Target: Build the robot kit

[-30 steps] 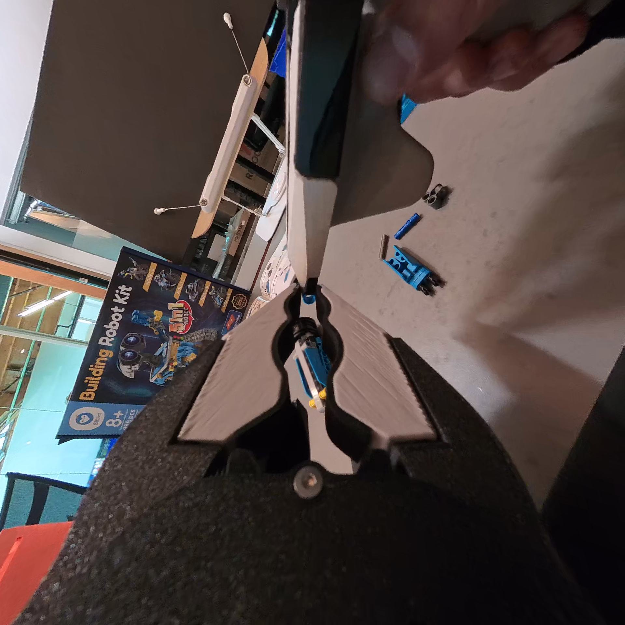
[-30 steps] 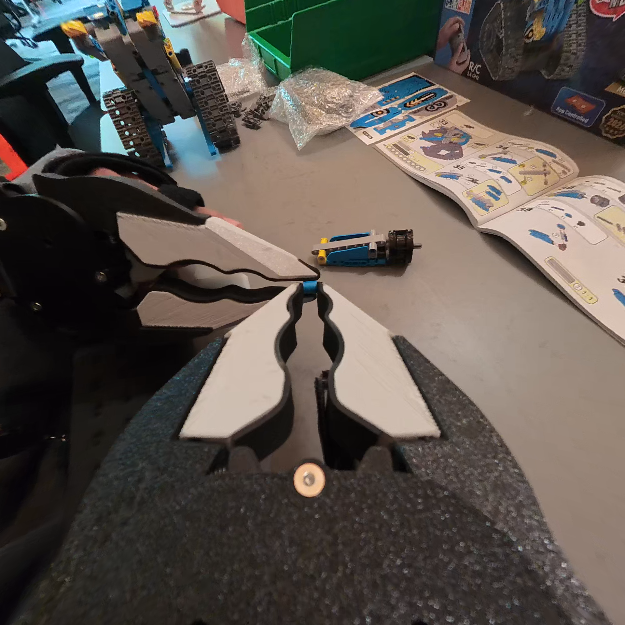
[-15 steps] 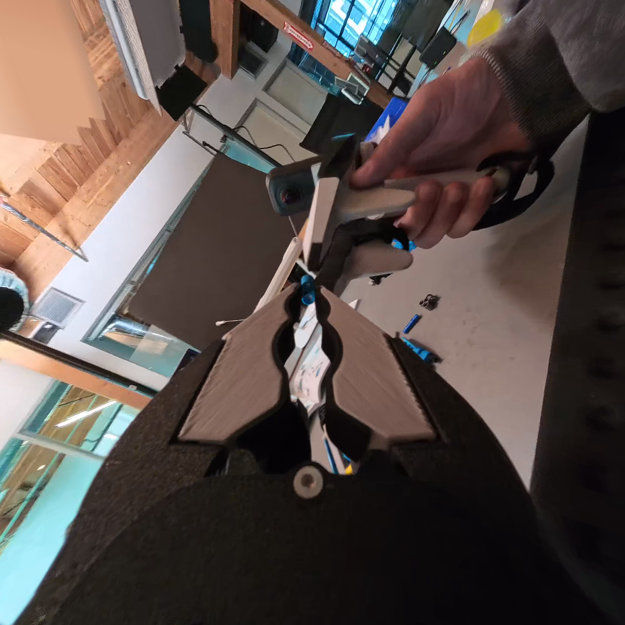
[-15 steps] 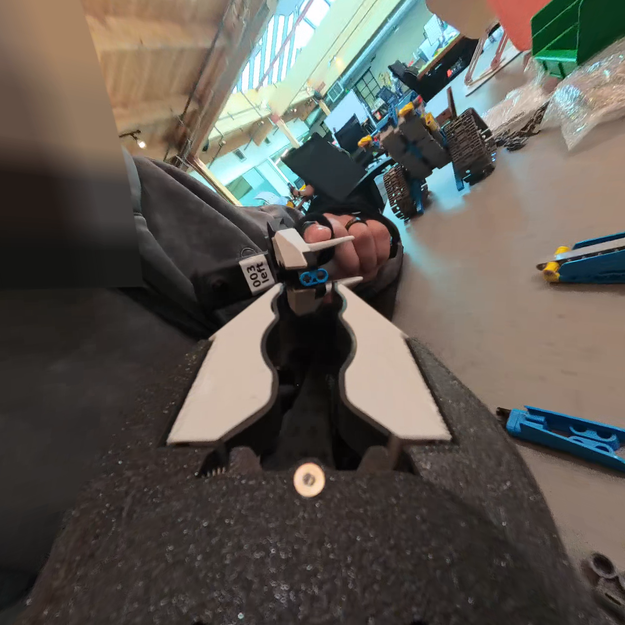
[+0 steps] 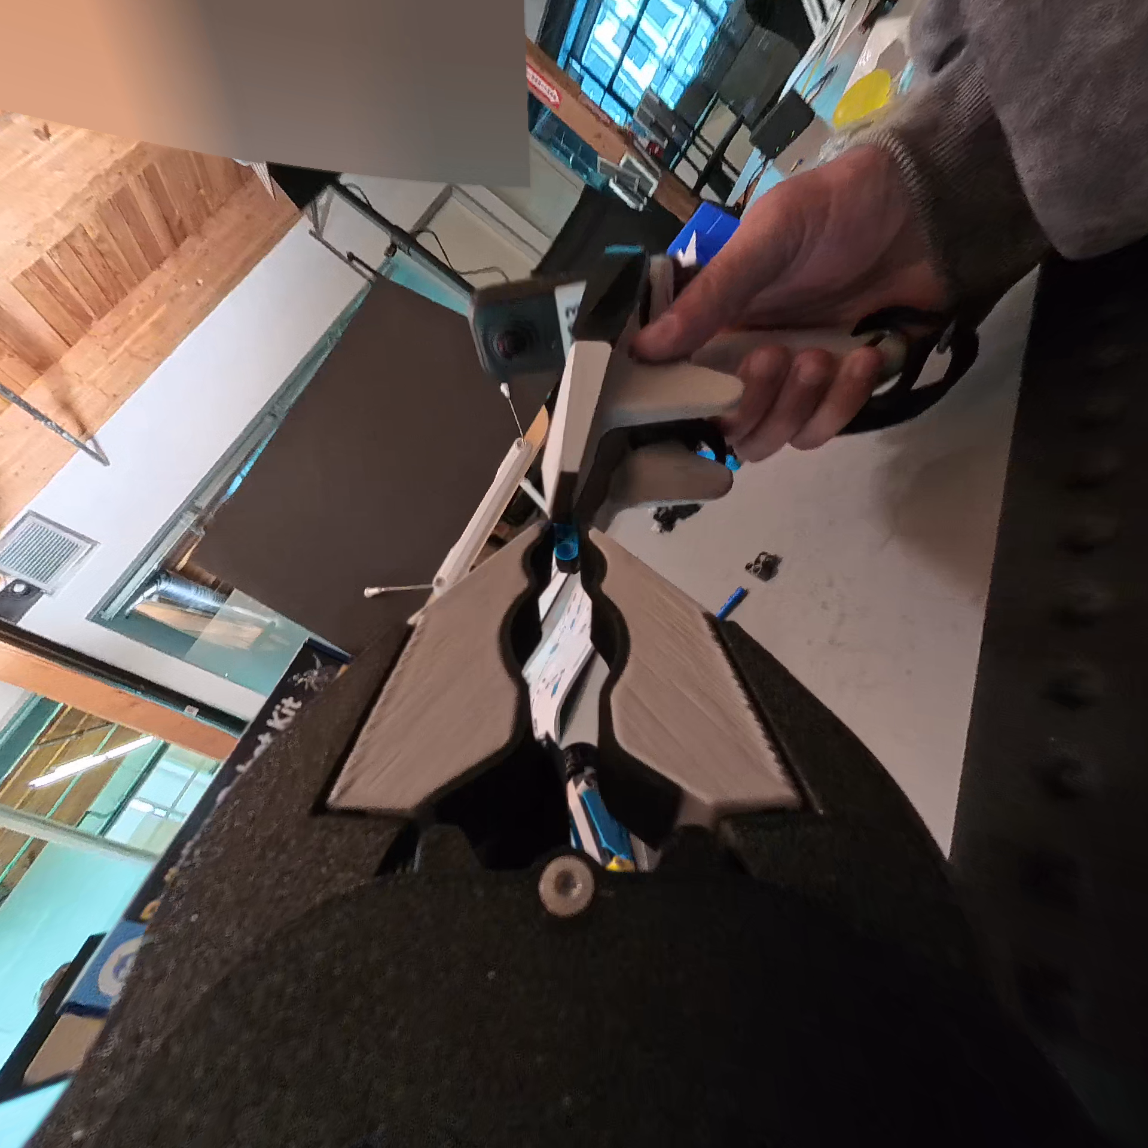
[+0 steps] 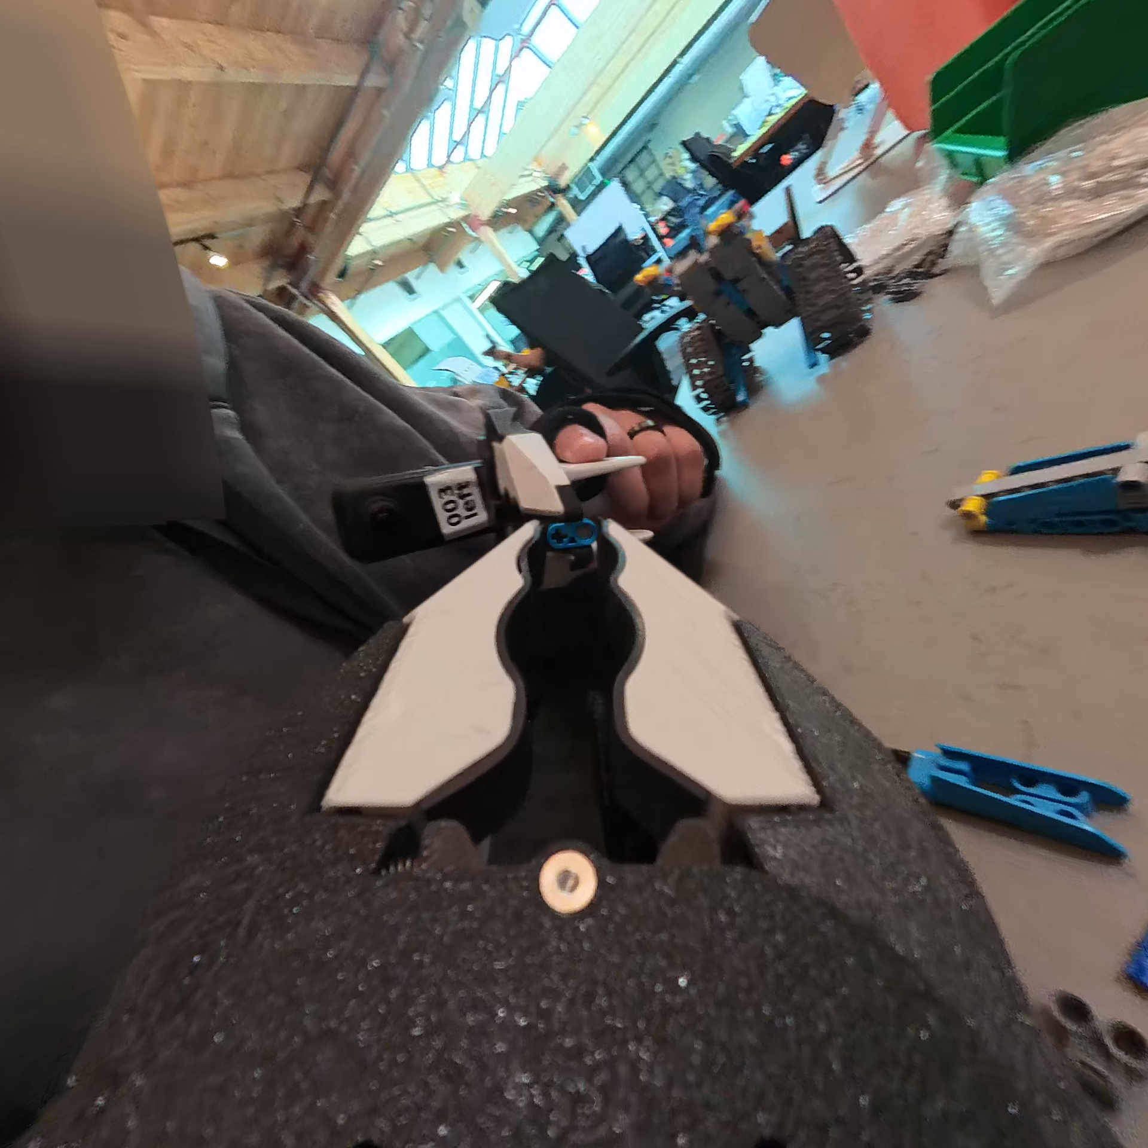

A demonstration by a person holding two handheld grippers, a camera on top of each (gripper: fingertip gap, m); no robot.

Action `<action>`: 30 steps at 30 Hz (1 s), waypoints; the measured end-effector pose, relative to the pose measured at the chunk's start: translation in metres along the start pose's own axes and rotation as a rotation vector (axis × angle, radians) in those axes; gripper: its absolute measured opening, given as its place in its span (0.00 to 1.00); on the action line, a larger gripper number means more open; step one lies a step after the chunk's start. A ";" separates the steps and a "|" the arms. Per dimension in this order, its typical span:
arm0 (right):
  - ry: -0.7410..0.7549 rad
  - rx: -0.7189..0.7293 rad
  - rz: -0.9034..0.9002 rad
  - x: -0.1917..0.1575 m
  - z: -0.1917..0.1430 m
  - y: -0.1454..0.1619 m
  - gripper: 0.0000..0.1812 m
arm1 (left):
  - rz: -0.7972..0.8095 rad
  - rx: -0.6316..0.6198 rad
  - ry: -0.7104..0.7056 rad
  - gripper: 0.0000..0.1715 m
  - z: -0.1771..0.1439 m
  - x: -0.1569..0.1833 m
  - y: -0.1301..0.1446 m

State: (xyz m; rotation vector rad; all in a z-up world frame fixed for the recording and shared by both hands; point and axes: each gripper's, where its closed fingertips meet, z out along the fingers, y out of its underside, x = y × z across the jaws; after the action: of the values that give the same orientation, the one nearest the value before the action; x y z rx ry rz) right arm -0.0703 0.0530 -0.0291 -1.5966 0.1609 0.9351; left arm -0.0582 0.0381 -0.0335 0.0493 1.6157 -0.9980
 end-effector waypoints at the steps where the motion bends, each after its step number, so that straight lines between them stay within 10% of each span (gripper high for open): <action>1: 0.055 -0.006 -0.022 0.006 -0.001 0.000 0.09 | 0.007 -0.041 0.002 0.04 0.003 0.002 0.007; 6: 0.428 -0.083 -0.242 0.041 -0.007 0.003 0.08 | 0.064 -0.212 0.024 0.04 0.011 0.009 0.034; 13: 0.431 -0.045 -0.196 0.045 -0.015 -0.003 0.14 | -0.009 -0.281 0.062 0.04 0.009 0.006 0.049; 18: 0.761 0.296 -0.533 0.034 -0.095 -0.067 0.27 | -0.331 -0.282 0.058 0.04 0.004 -0.020 0.067; 21: 0.985 0.384 -0.743 0.033 -0.117 -0.069 0.18 | -0.578 -0.217 0.096 0.04 -0.001 -0.031 0.073; 30: 1.076 0.125 -0.471 0.087 -0.111 -0.028 0.15 | -0.718 -0.059 0.104 0.04 -0.004 -0.041 0.071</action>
State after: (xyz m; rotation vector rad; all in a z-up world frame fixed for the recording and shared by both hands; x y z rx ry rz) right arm 0.0565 -0.0037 -0.0684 -1.7589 0.5402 -0.3516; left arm -0.0110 0.1052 -0.0400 -0.5627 1.7947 -1.5029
